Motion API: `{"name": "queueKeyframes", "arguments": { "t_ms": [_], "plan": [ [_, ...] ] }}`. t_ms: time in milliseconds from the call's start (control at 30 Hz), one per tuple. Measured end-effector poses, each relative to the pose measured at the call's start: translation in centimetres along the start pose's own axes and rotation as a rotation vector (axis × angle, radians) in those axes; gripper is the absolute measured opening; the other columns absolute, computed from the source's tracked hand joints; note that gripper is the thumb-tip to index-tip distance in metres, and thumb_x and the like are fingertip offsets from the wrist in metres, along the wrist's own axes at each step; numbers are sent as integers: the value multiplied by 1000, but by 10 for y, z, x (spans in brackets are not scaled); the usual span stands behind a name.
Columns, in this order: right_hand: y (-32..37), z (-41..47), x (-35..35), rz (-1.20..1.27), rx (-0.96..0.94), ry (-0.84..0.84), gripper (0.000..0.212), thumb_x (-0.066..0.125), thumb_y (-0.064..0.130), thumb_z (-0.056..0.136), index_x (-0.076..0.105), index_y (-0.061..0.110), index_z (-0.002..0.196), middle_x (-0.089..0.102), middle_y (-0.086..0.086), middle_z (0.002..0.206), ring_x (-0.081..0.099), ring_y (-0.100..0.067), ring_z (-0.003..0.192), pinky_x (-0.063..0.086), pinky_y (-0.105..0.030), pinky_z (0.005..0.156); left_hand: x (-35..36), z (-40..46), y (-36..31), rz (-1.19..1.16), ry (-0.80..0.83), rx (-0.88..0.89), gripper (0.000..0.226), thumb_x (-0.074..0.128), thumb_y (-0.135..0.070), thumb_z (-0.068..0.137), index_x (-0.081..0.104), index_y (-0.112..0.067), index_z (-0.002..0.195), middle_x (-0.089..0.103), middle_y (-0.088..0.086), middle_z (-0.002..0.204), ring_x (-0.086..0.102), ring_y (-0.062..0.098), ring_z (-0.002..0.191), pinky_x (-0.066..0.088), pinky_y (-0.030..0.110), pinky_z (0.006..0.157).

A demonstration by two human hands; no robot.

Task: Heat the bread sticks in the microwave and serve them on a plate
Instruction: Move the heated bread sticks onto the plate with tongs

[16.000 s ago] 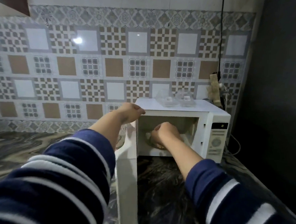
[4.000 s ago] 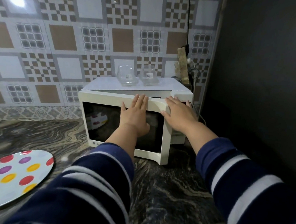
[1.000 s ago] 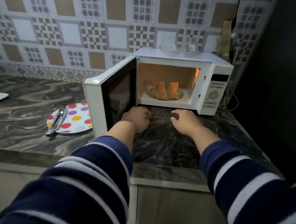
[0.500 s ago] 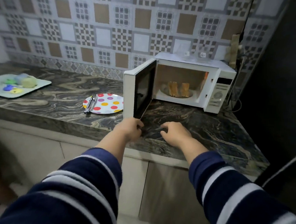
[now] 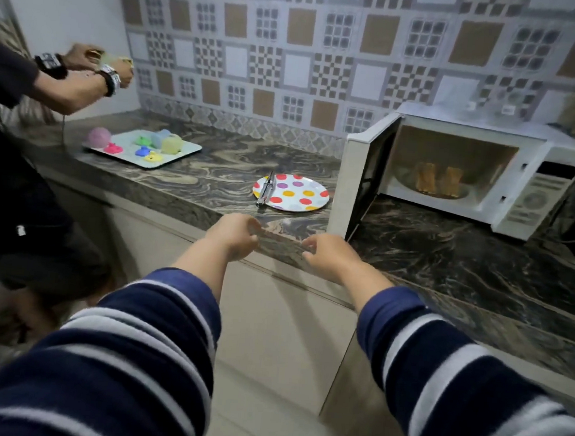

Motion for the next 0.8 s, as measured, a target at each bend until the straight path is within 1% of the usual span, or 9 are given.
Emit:
{"name": "queueKeyframes", "arguments": {
  "t_ms": [133, 233, 267, 367, 467, 567, 667, 733, 800],
  "plan": [
    [26, 47, 11, 22, 8, 0, 41, 48, 29, 94, 53, 23, 134, 55, -4, 137, 51, -25, 124, 44, -38, 103, -9, 37, 31, -29, 14, -8, 41, 50, -15, 85, 60, -21, 125, 60, 8, 127, 56, 24, 114, 44, 29, 93],
    [38, 89, 17, 73, 58, -17, 41, 49, 27, 92, 53, 21, 133, 55, -5, 136, 54, -26, 121, 46, -37, 99, -9, 77, 52, -80, 36, -8, 42, 50, -13, 86, 59, -20, 126, 60, 9, 127, 59, 23, 108, 45, 27, 88],
    [40, 103, 19, 94, 77, -25, 43, 50, 27, 92, 52, 19, 135, 55, -7, 135, 54, -27, 120, 46, -37, 98, -8, 91, 59, -91, 44, -6, 42, 49, -12, 86, 59, -19, 126, 60, 9, 127, 59, 23, 108, 45, 26, 89],
    [38, 142, 22, 175, 158, -69, 50, 52, 25, 92, 45, 15, 141, 52, -9, 138, 51, -29, 122, 45, -36, 98, -2, 134, 76, -114, 63, -9, 43, 49, -12, 89, 55, -15, 131, 56, 10, 134, 54, 25, 120, 43, 28, 97],
    [22, 178, 23, 213, 256, -128, 53, 49, 24, 94, 38, 18, 145, 47, -11, 142, 50, -32, 123, 45, -37, 97, 7, 175, 87, -119, 88, -12, 45, 53, -21, 93, 48, -13, 137, 51, 10, 141, 48, 26, 129, 38, 31, 105],
    [0, 211, 22, 251, 350, -152, 54, 47, 27, 95, 33, 27, 147, 33, -13, 149, 44, -35, 127, 42, -39, 102, 17, 215, 86, -143, 139, 24, 54, 59, -34, 92, 43, -18, 141, 50, 9, 142, 45, 26, 131, 35, 32, 106],
    [-24, 247, 21, 397, 470, -221, 57, 47, 25, 95, 28, 34, 148, 24, -16, 152, 39, -37, 131, 37, -39, 107, 24, 260, 82, -202, 162, 54, 55, 63, -36, 90, 47, -20, 139, 52, 13, 139, 50, 27, 127, 39, 32, 104],
    [-38, 269, 24, 479, 534, -247, 58, 45, 21, 96, 26, 36, 148, 12, -18, 156, 34, -37, 134, 33, -36, 108, 30, 288, 84, -248, 157, 38, 53, 65, -34, 88, 49, -23, 137, 52, 13, 137, 55, 30, 119, 41, 33, 101],
    [-52, 288, 27, 531, 589, -257, 59, 45, 18, 96, 25, 39, 148, -1, -15, 159, 30, -34, 138, 31, -29, 105, 39, 313, 86, -289, 176, 11, 56, 67, -34, 87, 48, -23, 139, 54, 12, 135, 58, 33, 116, 44, 34, 98]
  ]
}}
Point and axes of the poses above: each hand's wrist, its own z-axis towards the middle knuckle, its own x-axis out of the palm, y = z × x, the point moved 4 cm from there along z, towards the middle knuckle
